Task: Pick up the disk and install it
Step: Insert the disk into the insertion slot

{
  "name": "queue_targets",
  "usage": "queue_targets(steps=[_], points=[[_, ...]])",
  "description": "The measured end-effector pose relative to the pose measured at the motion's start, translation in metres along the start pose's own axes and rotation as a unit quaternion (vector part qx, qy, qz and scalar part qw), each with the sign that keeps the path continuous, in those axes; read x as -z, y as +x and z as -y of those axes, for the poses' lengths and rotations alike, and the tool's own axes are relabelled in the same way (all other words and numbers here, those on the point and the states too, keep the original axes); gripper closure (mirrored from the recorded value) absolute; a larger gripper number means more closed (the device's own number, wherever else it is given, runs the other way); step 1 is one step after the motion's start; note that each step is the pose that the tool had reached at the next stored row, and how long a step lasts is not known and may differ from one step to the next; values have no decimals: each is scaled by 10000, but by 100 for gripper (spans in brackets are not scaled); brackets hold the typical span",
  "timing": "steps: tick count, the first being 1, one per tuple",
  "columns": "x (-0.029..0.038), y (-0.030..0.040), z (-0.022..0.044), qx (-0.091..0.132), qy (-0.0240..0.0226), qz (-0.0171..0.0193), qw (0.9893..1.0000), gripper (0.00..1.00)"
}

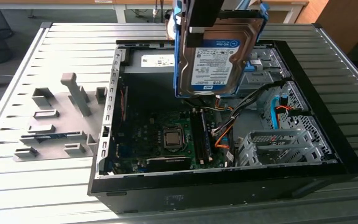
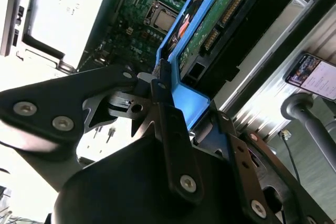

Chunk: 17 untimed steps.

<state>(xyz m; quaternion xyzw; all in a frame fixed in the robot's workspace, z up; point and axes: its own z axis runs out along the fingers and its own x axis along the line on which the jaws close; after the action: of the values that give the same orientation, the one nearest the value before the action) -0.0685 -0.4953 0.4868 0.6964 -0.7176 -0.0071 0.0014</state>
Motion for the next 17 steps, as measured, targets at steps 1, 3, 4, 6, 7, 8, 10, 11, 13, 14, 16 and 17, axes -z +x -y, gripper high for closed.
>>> queue_targets(steps=[1, 3, 4, 6, 7, 8, 10, 11, 13, 14, 16, 17], points=[[0, 12, 0, 0, 0, -5, 10000, 64], [-3, 31, 0, 0, 1, -16, 10000, 64], [-4, 33, 0, -1, 1, -23, 10000, 64], [-4, 33, 1, -1, 1, -26, 10000, 64], [-4, 33, 2, 0, 1, -26, 10000, 64], [-5, 34, 7, 0, 1, -26, 10000, 64], [-7, 32, 36, 0, 1, -25, 10000, 64], [-8, 32, 62, 0, 1, -26, 10000, 64], [-10, 30, 116, 0, 1, -26, 10000, 64], [-11, 29, 145, 0, 1, -26, 10000, 64], [-14, 28, 199, 0, 1, -26, 10000, 64], [-16, 27, 226, 0, 1, -26, 10000, 64]])
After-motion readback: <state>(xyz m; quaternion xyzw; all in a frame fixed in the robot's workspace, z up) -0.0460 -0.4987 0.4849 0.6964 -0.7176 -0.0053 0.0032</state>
